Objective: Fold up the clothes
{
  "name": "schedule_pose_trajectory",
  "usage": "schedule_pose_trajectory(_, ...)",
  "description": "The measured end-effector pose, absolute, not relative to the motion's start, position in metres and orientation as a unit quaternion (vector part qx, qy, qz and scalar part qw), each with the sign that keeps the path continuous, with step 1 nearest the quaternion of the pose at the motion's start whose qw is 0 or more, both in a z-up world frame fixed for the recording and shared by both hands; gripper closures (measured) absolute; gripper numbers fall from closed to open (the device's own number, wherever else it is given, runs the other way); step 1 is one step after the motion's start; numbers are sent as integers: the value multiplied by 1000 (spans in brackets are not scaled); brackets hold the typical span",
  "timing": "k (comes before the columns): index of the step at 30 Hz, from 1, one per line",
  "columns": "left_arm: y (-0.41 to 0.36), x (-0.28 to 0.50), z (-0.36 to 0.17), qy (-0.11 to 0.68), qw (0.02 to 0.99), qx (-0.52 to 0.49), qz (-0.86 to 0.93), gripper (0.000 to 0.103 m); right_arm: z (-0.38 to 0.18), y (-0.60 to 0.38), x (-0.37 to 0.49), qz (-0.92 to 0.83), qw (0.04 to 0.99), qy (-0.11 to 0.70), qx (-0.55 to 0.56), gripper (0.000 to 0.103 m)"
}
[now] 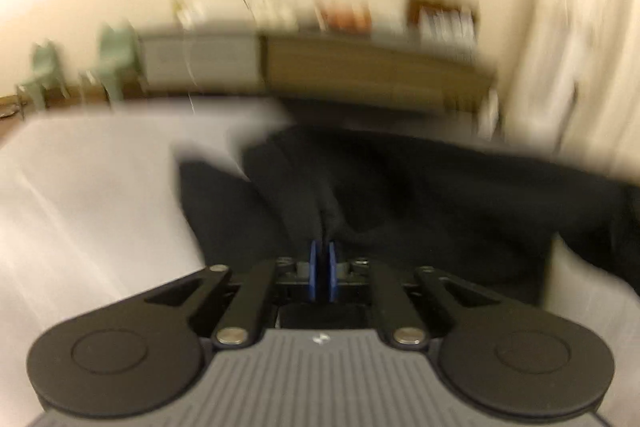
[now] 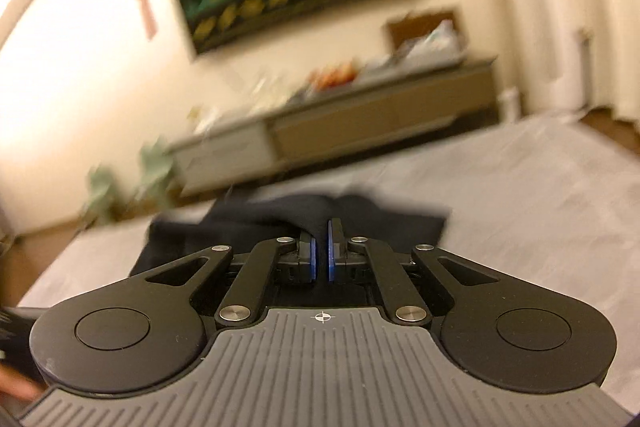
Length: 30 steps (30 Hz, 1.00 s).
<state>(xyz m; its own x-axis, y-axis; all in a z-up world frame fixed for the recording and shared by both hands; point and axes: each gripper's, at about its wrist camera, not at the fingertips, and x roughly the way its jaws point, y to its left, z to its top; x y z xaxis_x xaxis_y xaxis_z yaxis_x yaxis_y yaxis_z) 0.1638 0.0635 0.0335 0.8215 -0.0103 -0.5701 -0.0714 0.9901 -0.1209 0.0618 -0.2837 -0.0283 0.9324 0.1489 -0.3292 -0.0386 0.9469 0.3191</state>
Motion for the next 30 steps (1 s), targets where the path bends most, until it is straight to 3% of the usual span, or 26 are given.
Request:
schedule_pose_trajectory(2, 108, 137, 77, 253, 961, -104, 43, 97, -16, -300, 54, 23, 973, 149, 173, 101)
schedule_pose_trajectory(6, 187, 83, 100, 250, 951, -137, 120, 97, -5, -313, 45, 10, 969, 160, 189, 101)
schedule_pose_trajectory(8, 194, 71, 69, 306, 933, -87, 165, 95, -17, -303, 54, 22, 962, 217, 162, 100)
schedule_pose_trajectory(10, 194, 64, 36, 368, 916, -63, 146, 92, -38, -289, 66, 60, 943, 298, 134, 88)
schedule_pose_trajectory(12, 196, 50, 16, 394, 910, -64, 114, 85, -47, -280, 66, 73, 934, 325, 128, 81)
schedule_pose_trajectory(13, 199, 44, 16, 387, 913, -66, 110, 83, -45, -278, 63, 74, 936, 321, 126, 69)
schedule_pose_trajectory(14, 203, 40, 21, 374, 919, -69, 109, 69, -38, -276, 59, 76, 941, 307, 121, 60)
schedule_pose_trajectory(15, 206, 38, 27, 360, 924, -74, 110, 50, -30, -274, 56, 74, 947, 290, 115, 42)
schedule_pose_trajectory(16, 209, 39, 33, 346, 928, -78, 110, 41, -23, -273, 53, 69, 953, 274, 108, 27)
schedule_pose_trajectory(18, 212, 50, 48, 321, 937, -84, 105, 29, -10, -270, 51, 58, 963, 247, 92, 11)
schedule_pose_trajectory(23, 197, 125, 59, 344, 931, -110, 44, 8, -2, -238, 115, 53, 956, 288, 29, 7)
schedule_pose_trajectory(27, 164, 200, 36, 409, 905, -113, 19, 8, -28, -192, 188, 85, 923, 371, -61, 8)
schedule_pose_trajectory(29, 148, 228, 19, 438, 893, -102, 8, 9, -48, -178, 214, 88, 900, 416, -98, 27)
schedule_pose_trajectory(30, 142, 240, 10, 453, 886, -95, 7, 27, -58, -174, 225, 88, 888, 438, -113, 57)
